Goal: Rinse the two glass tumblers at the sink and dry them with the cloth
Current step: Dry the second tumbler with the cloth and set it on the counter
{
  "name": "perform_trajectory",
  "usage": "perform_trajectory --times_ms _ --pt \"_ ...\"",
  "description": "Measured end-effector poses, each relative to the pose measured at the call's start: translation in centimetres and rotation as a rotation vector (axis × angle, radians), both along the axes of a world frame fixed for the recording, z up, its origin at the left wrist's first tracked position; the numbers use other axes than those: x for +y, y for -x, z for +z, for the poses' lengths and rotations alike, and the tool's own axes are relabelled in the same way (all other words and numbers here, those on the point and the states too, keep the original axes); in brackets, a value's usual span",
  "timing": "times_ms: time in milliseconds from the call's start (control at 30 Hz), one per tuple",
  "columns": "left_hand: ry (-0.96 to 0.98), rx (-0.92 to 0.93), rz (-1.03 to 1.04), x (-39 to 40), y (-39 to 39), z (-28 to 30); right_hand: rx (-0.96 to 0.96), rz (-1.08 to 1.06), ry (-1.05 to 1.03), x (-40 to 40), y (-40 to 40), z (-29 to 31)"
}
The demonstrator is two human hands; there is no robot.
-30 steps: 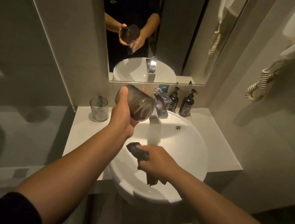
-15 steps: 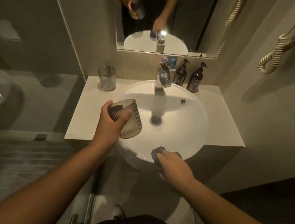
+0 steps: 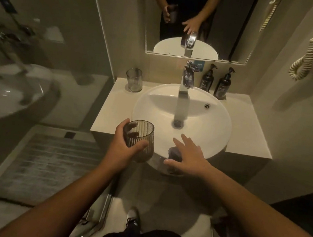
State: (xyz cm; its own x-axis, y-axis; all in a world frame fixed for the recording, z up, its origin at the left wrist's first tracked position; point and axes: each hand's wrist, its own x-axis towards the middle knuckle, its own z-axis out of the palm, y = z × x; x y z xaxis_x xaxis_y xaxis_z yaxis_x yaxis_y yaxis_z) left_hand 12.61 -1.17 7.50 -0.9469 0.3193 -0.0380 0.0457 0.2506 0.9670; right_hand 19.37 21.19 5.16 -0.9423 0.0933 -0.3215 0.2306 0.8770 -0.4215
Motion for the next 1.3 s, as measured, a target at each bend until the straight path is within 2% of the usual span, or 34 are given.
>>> perform_trajectory --times_ms 100,233,433,567,667,767,900,1033,1133,1300 --pt "0.005 0.034 -0.064 -0.3 0.6 0.9 0.202 -0.057 0.176 -2.0 -0.2 4.0" --pt "0.02 0.137 -0.16 0.7 2.2 3.1 0.224 -0.01 0.419 -4.3 1.5 7.6" --pt "0.12 0.215 -0.337 2.5 8.0 5.9 0.366 -0.165 0.422 -3.1 8.1 8.7" --pt "0.303 0.292 -0.361 3.7 15.8 5.3 0.418 -0.219 0.433 -1.5 14.9 8.1" --pt "0.365 0.312 -0.381 5.0 22.4 4.1 0.44 -0.264 0.394 -0.3 20.7 7.0" --pt "0.33 0.277 -0.398 7.0 27.9 2.9 0.421 -0.307 0.326 1.3 26.3 5.4" --pt "0.295 0.2 -0.38 10.1 34.3 -0.5 0.351 -0.38 0.395 3.7 33.0 2.4" --pt "0.236 0.093 -0.315 12.9 38.7 -3.8 0.364 -0.451 0.417 5.3 38.2 -0.2" --pt "0.201 0.004 -0.276 14.4 40.5 -6.0 0.365 -0.449 0.42 6.2 40.6 -1.6" --pt "0.219 -0.087 -0.26 16.4 42.6 -11.2 0.333 -0.479 0.31 7.2 42.3 -5.1"
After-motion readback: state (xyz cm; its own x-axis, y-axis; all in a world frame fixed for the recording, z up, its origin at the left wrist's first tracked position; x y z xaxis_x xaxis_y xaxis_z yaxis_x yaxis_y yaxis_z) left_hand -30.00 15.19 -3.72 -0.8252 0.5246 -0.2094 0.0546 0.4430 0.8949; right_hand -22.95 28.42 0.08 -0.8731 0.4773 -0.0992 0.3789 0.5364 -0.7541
